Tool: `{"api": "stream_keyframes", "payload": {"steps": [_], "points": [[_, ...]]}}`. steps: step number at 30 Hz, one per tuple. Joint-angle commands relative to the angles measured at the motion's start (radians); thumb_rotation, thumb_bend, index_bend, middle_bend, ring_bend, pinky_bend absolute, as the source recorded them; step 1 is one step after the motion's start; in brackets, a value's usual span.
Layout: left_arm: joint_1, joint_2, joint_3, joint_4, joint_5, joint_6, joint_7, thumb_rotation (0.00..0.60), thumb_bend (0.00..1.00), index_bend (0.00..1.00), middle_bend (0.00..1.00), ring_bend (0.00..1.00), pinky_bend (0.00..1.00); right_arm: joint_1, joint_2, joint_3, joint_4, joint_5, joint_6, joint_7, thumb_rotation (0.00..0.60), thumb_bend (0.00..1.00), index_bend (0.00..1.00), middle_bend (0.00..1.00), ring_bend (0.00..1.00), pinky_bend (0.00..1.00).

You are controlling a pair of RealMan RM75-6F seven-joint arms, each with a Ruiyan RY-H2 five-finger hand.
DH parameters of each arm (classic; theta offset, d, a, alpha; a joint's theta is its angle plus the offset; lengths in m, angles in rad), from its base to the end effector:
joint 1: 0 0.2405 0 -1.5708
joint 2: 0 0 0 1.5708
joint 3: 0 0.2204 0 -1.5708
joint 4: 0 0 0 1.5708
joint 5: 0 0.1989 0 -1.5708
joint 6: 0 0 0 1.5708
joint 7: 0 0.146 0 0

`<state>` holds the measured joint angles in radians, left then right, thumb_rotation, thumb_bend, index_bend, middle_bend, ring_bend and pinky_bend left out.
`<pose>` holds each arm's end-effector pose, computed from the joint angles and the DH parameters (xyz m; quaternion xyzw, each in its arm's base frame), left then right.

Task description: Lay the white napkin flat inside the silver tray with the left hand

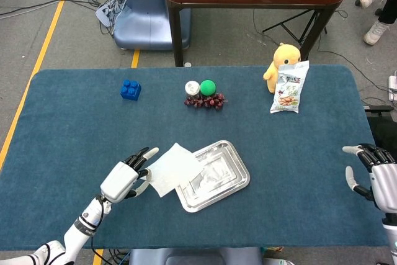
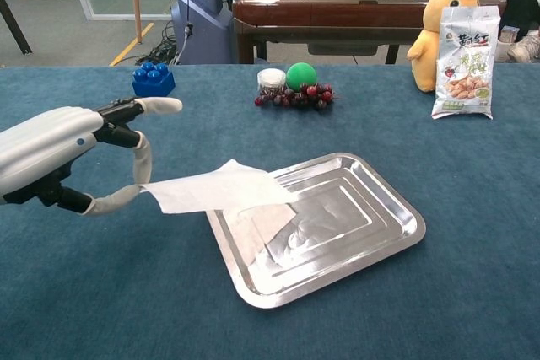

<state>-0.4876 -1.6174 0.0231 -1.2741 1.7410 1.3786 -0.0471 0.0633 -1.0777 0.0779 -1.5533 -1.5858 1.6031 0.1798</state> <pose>-0.1595 0.2385 0.0013 -0.7336 -0.2935 -0.5115 0.3379 -0.2708 -0.1781 0.1849 0.5740 -0.3548 0.4657 0.5725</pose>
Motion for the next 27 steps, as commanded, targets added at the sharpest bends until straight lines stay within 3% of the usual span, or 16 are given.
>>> {"api": "stream_keyframes", "payload": {"steps": [1,13,27], "points": [[0.003,0.002,0.006,0.001,0.008,0.010,-0.007,0.600,0.40,0.67,0.08,0.01,0.27,-0.002,0.003,0.001,0.002,-0.001,0.003,0.007,0.600,0.51,0.31,0.37,0.24,0.26],[0.009,0.007,0.019,-0.020,0.029,0.031,0.002,0.600,0.40,0.67,0.08,0.01,0.27,-0.001,0.002,0.001,0.002,0.000,-0.001,0.006,0.600,0.51,0.31,0.37,0.24,0.26],[0.015,-0.028,-0.006,-0.050,-0.050,-0.039,0.117,0.600,0.40,0.68,0.08,0.01,0.28,-0.011,0.018,0.007,0.008,0.010,0.011,0.038,0.600,0.51,0.31,0.37,0.24,0.26]]}}
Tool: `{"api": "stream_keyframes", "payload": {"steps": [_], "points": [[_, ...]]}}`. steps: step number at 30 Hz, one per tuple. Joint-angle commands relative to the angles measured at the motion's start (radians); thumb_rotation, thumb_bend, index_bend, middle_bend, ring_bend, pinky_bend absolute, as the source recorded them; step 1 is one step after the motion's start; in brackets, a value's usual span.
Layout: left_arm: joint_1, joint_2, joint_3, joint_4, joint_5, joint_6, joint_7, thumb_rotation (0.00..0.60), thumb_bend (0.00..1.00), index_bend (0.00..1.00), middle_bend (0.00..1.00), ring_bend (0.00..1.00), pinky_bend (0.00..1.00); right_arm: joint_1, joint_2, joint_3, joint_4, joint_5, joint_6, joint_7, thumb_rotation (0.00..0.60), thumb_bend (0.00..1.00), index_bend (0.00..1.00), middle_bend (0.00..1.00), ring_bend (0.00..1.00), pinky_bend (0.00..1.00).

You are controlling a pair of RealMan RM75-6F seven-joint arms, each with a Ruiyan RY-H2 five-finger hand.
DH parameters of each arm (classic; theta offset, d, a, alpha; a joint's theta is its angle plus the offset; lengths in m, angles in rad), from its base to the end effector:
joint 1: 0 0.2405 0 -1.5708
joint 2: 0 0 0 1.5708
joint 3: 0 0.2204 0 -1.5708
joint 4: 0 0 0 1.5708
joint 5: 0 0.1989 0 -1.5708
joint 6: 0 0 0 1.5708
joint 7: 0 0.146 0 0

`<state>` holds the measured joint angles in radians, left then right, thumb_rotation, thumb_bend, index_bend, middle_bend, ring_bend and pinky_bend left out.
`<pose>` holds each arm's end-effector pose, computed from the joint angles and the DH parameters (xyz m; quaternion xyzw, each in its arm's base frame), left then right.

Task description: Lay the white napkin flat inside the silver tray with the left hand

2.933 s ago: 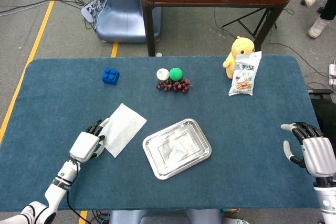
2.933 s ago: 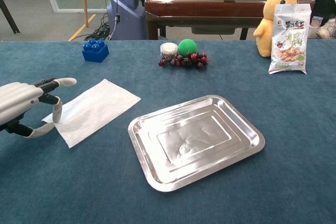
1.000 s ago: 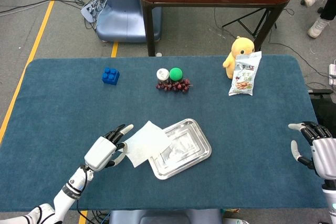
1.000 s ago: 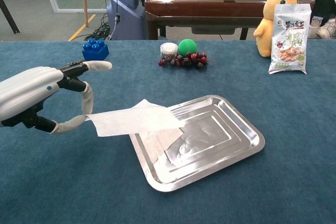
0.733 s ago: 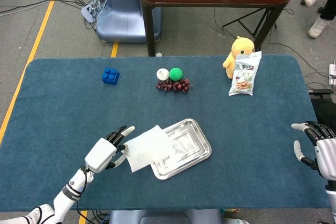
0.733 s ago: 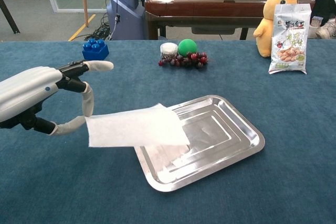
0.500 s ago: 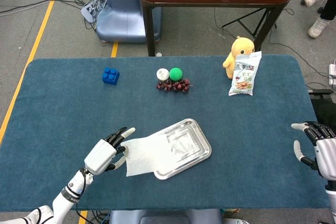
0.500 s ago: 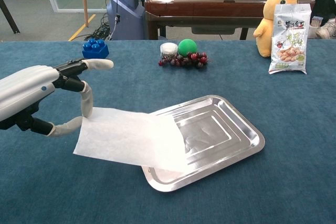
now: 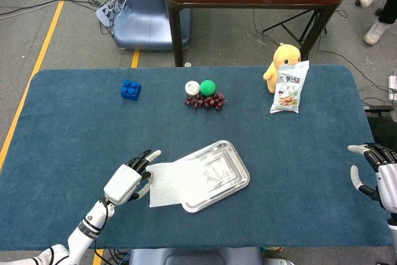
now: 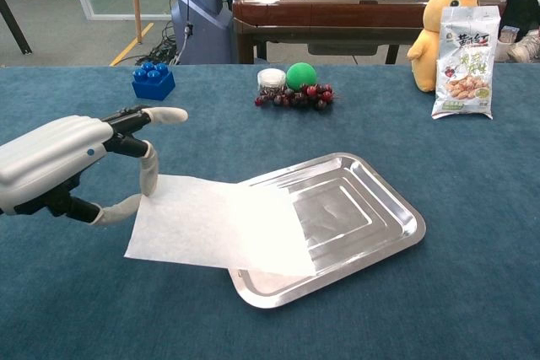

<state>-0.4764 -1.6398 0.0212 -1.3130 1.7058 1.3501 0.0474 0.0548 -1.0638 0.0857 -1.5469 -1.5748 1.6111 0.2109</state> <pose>-0.1545 0.2331 -0.0080 -0.7366 -0.2958 -0.4951 0.3534 -0.2742 -0.1771 0.1923 0.5649 -0.3567 0.4701 0.5768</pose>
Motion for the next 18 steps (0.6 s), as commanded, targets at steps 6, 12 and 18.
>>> {"api": "stream_keyframes", "payload": {"steps": [6,12,18], "points": [[0.011,-0.008,-0.007,-0.041,-0.041,-0.032,0.074,0.600,0.40,0.68,0.08,0.01,0.28,-0.011,0.019,-0.007,0.006,-0.016,0.017,0.026,0.600,0.51,0.31,0.37,0.24,0.26],[0.012,-0.007,-0.002,-0.064,-0.043,-0.044,0.101,0.600,0.40,0.68,0.08,0.01,0.28,-0.021,0.032,-0.014,0.003,-0.033,0.036,0.032,0.600,0.51,0.32,0.37,0.24,0.26],[0.006,-0.015,-0.002,-0.066,-0.047,-0.064,0.111,0.600,0.40,0.68,0.08,0.01,0.28,-0.030,0.045,-0.015,-0.002,-0.029,0.043,0.039,0.600,0.51,0.32,0.37,0.24,0.26]]}}
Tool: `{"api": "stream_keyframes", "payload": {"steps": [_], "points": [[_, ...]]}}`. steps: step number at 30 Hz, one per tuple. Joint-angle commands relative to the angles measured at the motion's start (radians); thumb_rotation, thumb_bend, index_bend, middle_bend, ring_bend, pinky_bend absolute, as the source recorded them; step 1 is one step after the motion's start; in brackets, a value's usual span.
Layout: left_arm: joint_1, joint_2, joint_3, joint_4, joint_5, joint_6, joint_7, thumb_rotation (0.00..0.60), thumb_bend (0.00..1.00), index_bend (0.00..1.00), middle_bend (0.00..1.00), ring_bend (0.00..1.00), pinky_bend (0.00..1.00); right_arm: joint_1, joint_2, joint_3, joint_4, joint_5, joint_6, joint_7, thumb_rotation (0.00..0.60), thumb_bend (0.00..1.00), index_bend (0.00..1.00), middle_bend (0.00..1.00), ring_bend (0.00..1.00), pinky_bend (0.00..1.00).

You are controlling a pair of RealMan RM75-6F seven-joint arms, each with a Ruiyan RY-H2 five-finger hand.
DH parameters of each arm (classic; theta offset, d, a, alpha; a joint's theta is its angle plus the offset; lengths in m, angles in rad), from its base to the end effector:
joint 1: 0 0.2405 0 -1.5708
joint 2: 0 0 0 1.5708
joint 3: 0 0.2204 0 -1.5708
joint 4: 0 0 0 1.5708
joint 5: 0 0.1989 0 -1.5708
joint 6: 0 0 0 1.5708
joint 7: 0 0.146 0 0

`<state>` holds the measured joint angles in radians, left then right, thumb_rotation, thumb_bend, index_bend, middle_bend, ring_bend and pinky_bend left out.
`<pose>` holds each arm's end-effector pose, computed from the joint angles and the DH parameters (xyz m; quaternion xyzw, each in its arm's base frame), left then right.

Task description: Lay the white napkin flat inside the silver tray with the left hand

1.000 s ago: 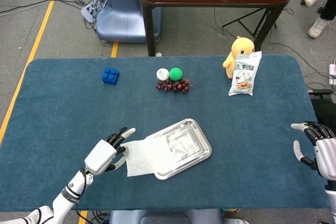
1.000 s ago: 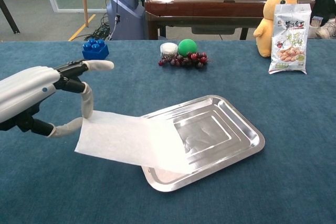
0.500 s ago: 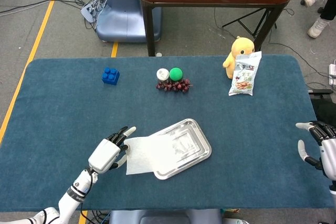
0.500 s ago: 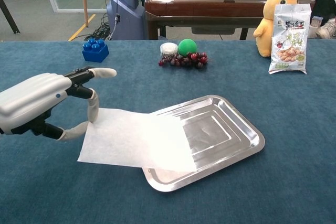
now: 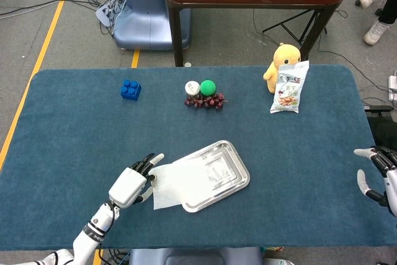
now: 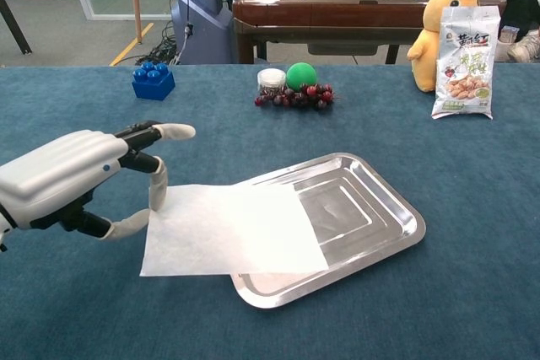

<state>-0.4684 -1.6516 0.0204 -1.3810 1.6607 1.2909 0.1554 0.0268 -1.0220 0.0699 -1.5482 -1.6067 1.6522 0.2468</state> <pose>-0.1470 0.2255 -0.0193 -0.7474 -0.3050 -0.4681 0.3594 -0.2749 -0.1656 0.2044 0.5689 -0.3497 0.4733 0.5745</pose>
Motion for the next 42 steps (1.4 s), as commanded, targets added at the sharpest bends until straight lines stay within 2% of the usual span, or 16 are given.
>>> {"api": "stream_keyframes", "payload": {"steps": [1,17,42], "points": [[-0.003,-0.006,-0.001,0.003,-0.003,-0.008,0.003,0.600,0.40,0.68,0.08,0.01,0.28,-0.004,0.005,0.001,-0.001,0.004,0.002,0.006,0.600,0.51,0.32,0.37,0.24,0.26],[-0.019,-0.022,-0.022,-0.002,-0.069,-0.084,0.075,0.600,0.40,0.68,0.08,0.01,0.28,-0.024,0.029,0.002,0.000,0.007,0.027,0.053,0.600,0.51,0.32,0.37,0.24,0.26],[-0.048,-0.069,-0.020,-0.027,-0.073,-0.128,0.147,0.600,0.40,0.69,0.08,0.01,0.28,-0.058,0.040,0.012,0.019,-0.002,0.092,0.123,0.600,0.51,0.32,0.37,0.24,0.26]]}}
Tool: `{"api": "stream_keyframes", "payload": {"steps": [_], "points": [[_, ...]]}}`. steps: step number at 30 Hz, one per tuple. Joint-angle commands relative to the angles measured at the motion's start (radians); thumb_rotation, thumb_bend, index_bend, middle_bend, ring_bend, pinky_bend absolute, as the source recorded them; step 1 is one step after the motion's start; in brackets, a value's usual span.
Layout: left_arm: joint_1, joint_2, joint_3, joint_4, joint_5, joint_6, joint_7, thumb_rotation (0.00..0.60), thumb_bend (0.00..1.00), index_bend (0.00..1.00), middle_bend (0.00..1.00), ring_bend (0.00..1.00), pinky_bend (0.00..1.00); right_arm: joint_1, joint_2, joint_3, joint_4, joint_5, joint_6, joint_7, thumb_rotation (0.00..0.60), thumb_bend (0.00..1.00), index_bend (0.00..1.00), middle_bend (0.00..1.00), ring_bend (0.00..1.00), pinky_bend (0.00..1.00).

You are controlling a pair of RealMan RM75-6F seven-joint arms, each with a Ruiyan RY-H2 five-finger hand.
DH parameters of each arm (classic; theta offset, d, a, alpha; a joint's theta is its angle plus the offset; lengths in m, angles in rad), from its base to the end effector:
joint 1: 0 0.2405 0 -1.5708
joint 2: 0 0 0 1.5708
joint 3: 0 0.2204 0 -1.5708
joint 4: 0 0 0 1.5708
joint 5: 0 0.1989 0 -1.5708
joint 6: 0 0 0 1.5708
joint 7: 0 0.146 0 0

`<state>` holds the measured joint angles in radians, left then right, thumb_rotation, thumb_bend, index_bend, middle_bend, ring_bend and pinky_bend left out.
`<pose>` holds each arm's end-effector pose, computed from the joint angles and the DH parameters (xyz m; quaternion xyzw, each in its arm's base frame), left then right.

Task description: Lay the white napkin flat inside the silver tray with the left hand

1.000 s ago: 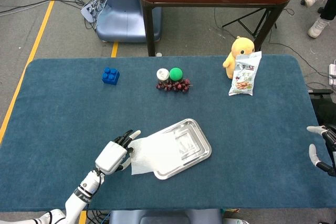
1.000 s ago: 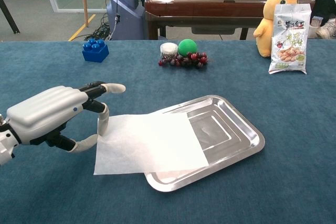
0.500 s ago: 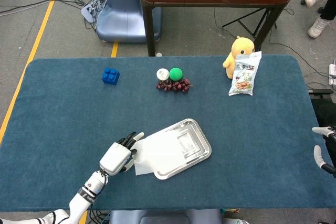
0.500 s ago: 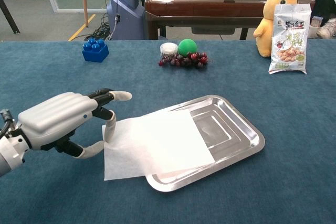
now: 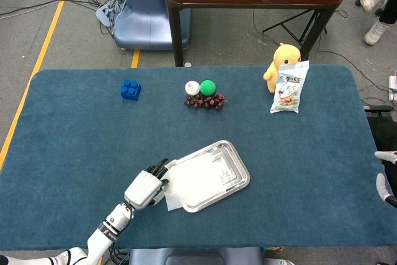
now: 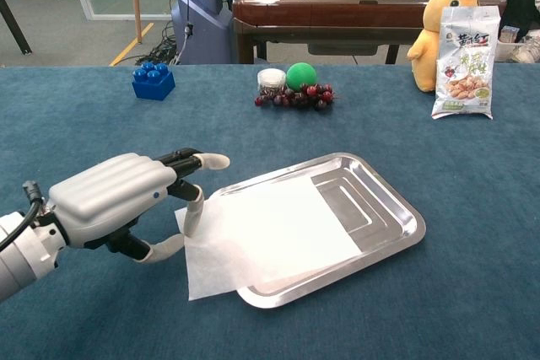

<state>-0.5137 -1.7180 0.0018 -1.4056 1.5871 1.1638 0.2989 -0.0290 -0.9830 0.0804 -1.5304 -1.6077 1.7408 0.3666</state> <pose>-0.1263 0.2247 -0.0488 -0.7809 -0.2983 -0.4255 0.3465 -0.2792 -0.1493 0.2287 0.5375 -0.3473 0.5072 0.5773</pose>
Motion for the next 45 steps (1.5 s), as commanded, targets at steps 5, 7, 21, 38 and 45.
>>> {"api": "stream_keyframes", "payload": {"steps": [5,7,21,38,45], "points": [[-0.011,-0.015,-0.009,-0.006,0.006,0.000,0.008,0.600,0.40,0.69,0.08,0.01,0.28,-0.008,0.001,0.003,0.004,-0.002,0.015,0.015,0.600,0.51,0.32,0.37,0.24,0.26],[-0.016,-0.021,-0.012,-0.006,0.005,-0.003,0.009,0.600,0.40,0.69,0.08,0.01,0.28,-0.010,0.001,0.004,0.006,-0.002,0.020,0.021,0.600,0.51,0.32,0.37,0.24,0.26],[-0.038,-0.068,-0.030,0.043,-0.012,-0.018,0.033,0.600,0.40,0.68,0.08,0.01,0.28,-0.016,0.001,0.011,0.015,0.004,0.028,0.046,0.600,0.51,0.32,0.37,0.24,0.26],[-0.053,-0.088,-0.036,0.053,-0.013,-0.012,0.044,0.600,0.40,0.59,0.08,0.01,0.28,-0.023,0.000,0.019,0.024,0.010,0.039,0.075,0.600,0.51,0.32,0.37,0.24,0.26],[-0.053,-0.099,-0.040,0.060,-0.015,-0.001,0.055,0.600,0.39,0.48,0.08,0.01,0.28,-0.023,0.000,0.021,0.027,0.012,0.037,0.081,0.600,0.51,0.32,0.37,0.24,0.26]]}}
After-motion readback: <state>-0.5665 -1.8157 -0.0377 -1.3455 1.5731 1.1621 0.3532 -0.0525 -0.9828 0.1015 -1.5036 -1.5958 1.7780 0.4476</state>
